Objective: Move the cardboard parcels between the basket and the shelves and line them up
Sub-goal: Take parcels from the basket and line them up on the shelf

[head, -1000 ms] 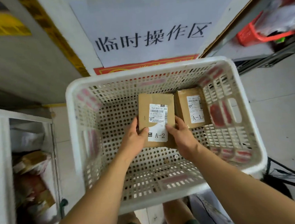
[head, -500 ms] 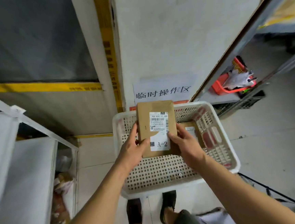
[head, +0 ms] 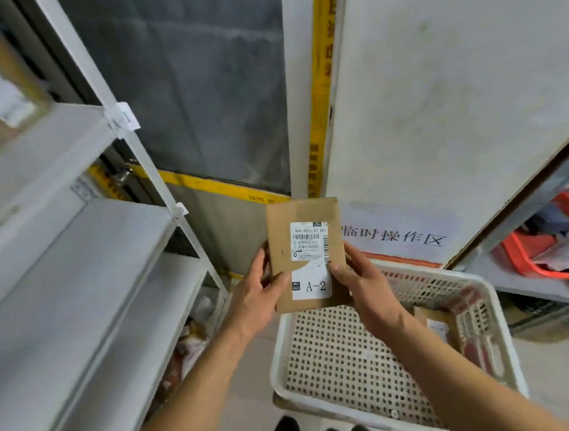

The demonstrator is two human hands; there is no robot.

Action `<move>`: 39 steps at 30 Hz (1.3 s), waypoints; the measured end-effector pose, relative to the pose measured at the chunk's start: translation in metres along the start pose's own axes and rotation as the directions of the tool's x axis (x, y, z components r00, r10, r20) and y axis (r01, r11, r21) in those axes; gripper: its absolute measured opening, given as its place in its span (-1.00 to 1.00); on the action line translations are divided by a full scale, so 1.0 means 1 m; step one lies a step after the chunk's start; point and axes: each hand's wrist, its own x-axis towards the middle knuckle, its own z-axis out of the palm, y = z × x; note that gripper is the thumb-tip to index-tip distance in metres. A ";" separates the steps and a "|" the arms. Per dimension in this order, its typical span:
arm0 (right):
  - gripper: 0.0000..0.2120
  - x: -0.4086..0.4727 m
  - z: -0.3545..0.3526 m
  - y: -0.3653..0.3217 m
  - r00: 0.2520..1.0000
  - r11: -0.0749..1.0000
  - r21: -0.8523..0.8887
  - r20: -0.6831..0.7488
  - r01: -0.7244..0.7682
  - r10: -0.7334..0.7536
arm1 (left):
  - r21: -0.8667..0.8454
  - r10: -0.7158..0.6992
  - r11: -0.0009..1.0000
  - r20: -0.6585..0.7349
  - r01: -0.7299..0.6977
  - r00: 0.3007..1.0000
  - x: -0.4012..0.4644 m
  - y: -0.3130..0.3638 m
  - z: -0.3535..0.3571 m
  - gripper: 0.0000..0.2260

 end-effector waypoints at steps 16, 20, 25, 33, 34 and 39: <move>-0.46 -0.052 0.260 -0.063 0.735 0.932 -0.179 0.668 0.315 -0.120 | 0.054 0.134 0.989 -0.706 -0.136 0.695 -0.233 0.009 -0.208 -0.39; -0.47 -0.105 0.336 -0.075 0.608 0.899 -0.144 0.779 0.414 -0.155 | 0.106 0.186 0.980 -0.788 -0.168 0.588 -0.312 0.002 -0.258 -0.39; -0.45 -0.173 0.429 -0.071 0.446 0.876 -0.063 0.877 0.478 -0.181 | 0.125 0.201 0.973 -0.875 -0.196 0.439 -0.408 -0.021 -0.312 -0.37; -0.46 -0.262 0.547 -0.031 0.213 0.861 0.074 0.955 0.503 -0.206 | 0.070 0.115 0.973 -0.972 -0.218 0.204 -0.540 -0.059 -0.353 -0.35; -0.47 -0.271 0.558 -0.025 0.186 0.860 0.082 0.962 0.504 -0.201 | 0.064 0.102 0.976 -0.979 -0.210 0.177 -0.554 -0.064 -0.355 -0.35; -0.52 -0.316 0.609 0.005 0.072 0.857 0.109 0.983 0.504 -0.168 | 0.035 0.044 0.986 -0.998 -0.164 0.050 -0.613 -0.082 -0.356 -0.39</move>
